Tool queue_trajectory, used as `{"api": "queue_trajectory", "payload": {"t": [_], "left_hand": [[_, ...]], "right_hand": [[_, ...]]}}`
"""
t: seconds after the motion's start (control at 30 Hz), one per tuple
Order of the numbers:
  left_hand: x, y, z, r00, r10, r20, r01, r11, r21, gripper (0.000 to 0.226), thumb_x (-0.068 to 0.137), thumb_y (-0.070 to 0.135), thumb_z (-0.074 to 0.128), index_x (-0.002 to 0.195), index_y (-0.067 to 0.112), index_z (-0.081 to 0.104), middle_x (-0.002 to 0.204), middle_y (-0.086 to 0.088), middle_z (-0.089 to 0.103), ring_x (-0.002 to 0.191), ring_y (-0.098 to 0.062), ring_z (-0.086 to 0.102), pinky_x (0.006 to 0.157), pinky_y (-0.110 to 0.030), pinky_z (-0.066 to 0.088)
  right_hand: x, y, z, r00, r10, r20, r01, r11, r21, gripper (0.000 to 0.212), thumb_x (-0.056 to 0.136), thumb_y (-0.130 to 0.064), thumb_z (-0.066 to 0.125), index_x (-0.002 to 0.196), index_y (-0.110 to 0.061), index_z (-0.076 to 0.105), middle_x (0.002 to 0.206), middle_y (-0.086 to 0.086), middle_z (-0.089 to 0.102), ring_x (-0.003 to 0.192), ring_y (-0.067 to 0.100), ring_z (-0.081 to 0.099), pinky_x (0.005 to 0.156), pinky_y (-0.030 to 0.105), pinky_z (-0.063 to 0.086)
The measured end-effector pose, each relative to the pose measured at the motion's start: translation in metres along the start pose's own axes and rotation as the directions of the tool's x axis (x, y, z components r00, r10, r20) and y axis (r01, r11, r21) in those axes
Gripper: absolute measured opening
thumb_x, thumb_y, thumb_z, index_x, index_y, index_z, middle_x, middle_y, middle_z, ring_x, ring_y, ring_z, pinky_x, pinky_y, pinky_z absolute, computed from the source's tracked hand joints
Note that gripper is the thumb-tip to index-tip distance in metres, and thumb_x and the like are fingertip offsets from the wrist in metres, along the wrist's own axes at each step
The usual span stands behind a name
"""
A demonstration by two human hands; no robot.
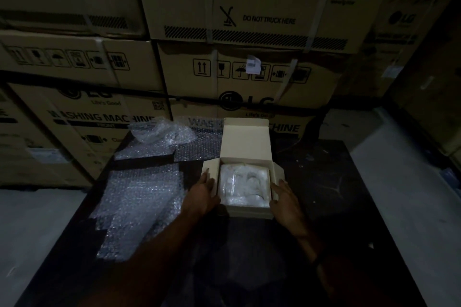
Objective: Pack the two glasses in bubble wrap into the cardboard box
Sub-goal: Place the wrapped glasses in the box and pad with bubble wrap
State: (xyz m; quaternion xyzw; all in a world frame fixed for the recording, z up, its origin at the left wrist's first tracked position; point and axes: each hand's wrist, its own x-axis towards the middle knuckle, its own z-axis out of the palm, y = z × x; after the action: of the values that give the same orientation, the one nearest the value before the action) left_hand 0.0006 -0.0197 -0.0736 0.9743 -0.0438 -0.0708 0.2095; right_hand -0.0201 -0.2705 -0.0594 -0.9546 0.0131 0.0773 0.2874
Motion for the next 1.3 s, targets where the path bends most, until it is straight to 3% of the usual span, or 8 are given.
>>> {"api": "queue_trajectory", "payload": {"t": [0.6,0.7,0.77,0.87,1.07,1.13,1.2,1.3], "left_hand": [[-0.033,-0.021,0.013,0.988,0.104,-0.112,-0.104,0.995,0.008,0.045,0.089,0.028,0.059,0.129,0.007,0.054,0.147,-0.014,0.039,0.124,-0.03,0.05,0.102,-0.03,0.039],[-0.043,-0.029,0.001,0.951,0.146,-0.274,-0.154,0.988,-0.01,0.042,0.09,0.037,0.051,0.117,0.008,0.065,0.133,-0.016,0.055,0.114,-0.032,0.057,0.098,-0.037,0.046],[-0.051,-0.042,-0.01,0.854,0.164,-0.494,-0.169,0.985,0.035,0.043,0.088,0.038,0.046,0.108,0.008,0.069,0.12,-0.018,0.063,0.103,-0.035,0.062,0.089,-0.044,0.052],[-0.066,-0.067,-0.024,0.78,0.052,-0.623,-0.001,0.997,0.081,0.041,0.087,0.041,0.045,0.104,0.014,0.07,0.119,-0.014,0.063,0.104,-0.036,0.059,0.086,-0.048,0.047],[-0.089,-0.109,-0.034,0.804,-0.443,-0.395,0.505,0.861,0.063,0.052,0.083,0.051,0.061,0.128,0.023,0.059,0.142,-0.01,0.047,0.126,-0.038,0.039,0.1,-0.054,0.03],[-0.094,-0.119,-0.035,0.823,-0.505,-0.261,0.542,0.835,0.096,0.062,0.083,0.054,0.061,0.137,0.027,0.049,0.146,-0.008,0.042,0.128,-0.035,0.041,0.103,-0.048,0.03],[-0.097,-0.127,-0.034,0.845,-0.5,-0.189,0.493,0.866,-0.084,0.058,0.086,0.041,0.063,0.138,0.019,0.048,0.142,-0.012,0.047,0.124,-0.034,0.048,0.102,-0.041,0.036],[-0.102,-0.131,-0.038,0.854,-0.481,-0.201,0.43,0.868,-0.248,0.036,0.087,0.024,0.065,0.122,0.013,0.063,0.124,-0.013,0.063,0.112,-0.03,0.059,0.093,-0.033,0.043]], "right_hand": [[-0.018,0.007,0.022,0.996,-0.082,-0.042,0.084,0.995,0.05,0.056,0.094,0.001,0.038,0.148,-0.006,0.028,0.158,0.008,0.017,0.146,0.017,0.016,0.112,0.014,0.007],[-0.019,0.008,0.023,0.992,-0.109,-0.057,0.098,0.979,-0.18,0.059,0.094,-0.006,0.04,0.15,-0.009,0.022,0.159,0.007,0.015,0.147,0.02,0.014,0.118,0.026,0.009],[-0.024,-0.003,0.023,0.987,-0.122,-0.105,0.077,0.93,-0.36,0.06,0.094,-0.013,0.04,0.151,-0.012,0.02,0.16,0.004,0.014,0.147,0.023,0.014,0.118,0.04,0.013],[-0.037,-0.033,0.031,0.953,-0.248,-0.174,0.155,0.892,-0.425,0.05,0.092,-0.028,0.038,0.138,-0.012,0.048,0.148,0.008,0.042,0.137,0.028,0.039,0.114,0.045,0.023],[-0.061,-0.07,0.08,0.862,-0.506,0.017,0.48,0.806,-0.346,0.064,0.08,-0.021,0.059,0.14,-0.009,0.043,0.149,0.009,0.04,0.139,0.025,0.036,0.116,0.04,0.026],[-0.066,-0.075,0.092,0.866,-0.489,0.1,0.489,0.79,-0.371,0.069,0.078,-0.031,0.064,0.141,-0.011,0.042,0.149,0.007,0.04,0.137,0.024,0.038,0.114,0.041,0.029],[-0.069,-0.077,0.1,0.874,-0.461,0.154,0.483,0.789,-0.379,0.077,0.076,-0.037,0.065,0.144,-0.012,0.037,0.151,0.007,0.037,0.139,0.024,0.036,0.118,0.04,0.022],[-0.07,-0.075,0.102,0.875,-0.453,0.172,0.482,0.774,-0.41,0.086,0.073,-0.037,0.068,0.147,-0.013,0.03,0.153,0.006,0.033,0.142,0.023,0.029,0.116,0.037,0.008]]}}
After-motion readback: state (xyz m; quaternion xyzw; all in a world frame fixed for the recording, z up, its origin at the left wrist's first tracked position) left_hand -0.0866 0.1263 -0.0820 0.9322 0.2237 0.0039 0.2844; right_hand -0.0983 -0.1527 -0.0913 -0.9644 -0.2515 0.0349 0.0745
